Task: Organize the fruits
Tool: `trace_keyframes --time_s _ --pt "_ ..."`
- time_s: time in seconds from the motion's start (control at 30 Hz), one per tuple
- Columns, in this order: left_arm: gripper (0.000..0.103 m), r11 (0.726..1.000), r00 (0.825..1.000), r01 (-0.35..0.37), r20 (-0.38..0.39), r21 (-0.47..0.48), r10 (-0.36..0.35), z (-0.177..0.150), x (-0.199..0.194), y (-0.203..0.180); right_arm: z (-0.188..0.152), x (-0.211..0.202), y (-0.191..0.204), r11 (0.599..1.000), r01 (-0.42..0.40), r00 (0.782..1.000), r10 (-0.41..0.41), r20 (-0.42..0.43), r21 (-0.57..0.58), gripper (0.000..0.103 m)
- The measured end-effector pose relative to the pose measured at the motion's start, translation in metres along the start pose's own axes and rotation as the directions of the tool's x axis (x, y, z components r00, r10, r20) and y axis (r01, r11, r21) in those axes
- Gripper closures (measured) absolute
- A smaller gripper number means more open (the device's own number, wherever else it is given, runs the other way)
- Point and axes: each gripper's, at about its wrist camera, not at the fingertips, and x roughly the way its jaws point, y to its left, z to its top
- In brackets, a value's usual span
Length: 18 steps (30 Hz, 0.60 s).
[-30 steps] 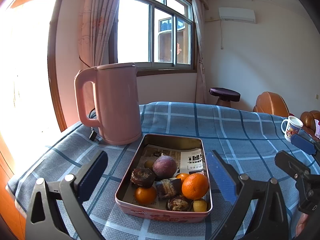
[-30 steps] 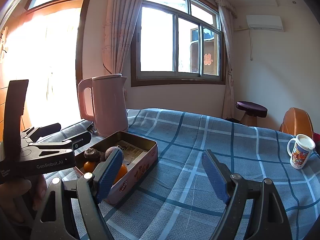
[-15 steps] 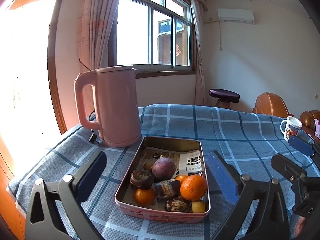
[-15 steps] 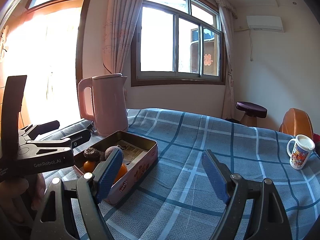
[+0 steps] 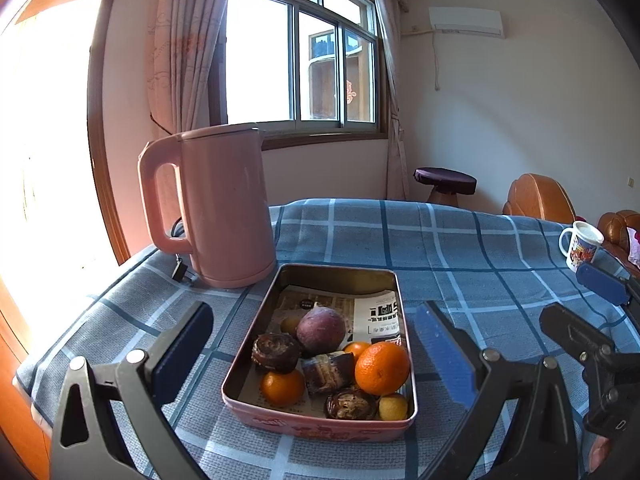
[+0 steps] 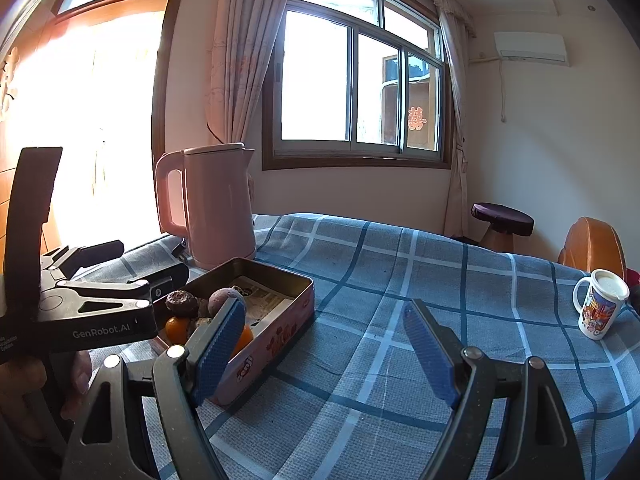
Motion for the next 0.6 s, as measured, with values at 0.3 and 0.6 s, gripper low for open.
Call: trace_keyframes --time_s 0.3,0.6 --pt "0.000 1.000 1.000 -0.007 -0.019 -0.004 0.007 0.0003 0.0020 0.0013 -0.0014 0.0001 -0.0001 1.000 0.002 1.000 -0.002 -0.002 -0.005 0.020" --pt "0.000 1.000 0.999 -0.013 -0.033 0.001 0.013 0.0003 0.0058 0.0009 -0.0028 0.0021 0.0018 1.000 0.003 1.000 -0.003 -0.010 -0.017 0.020"
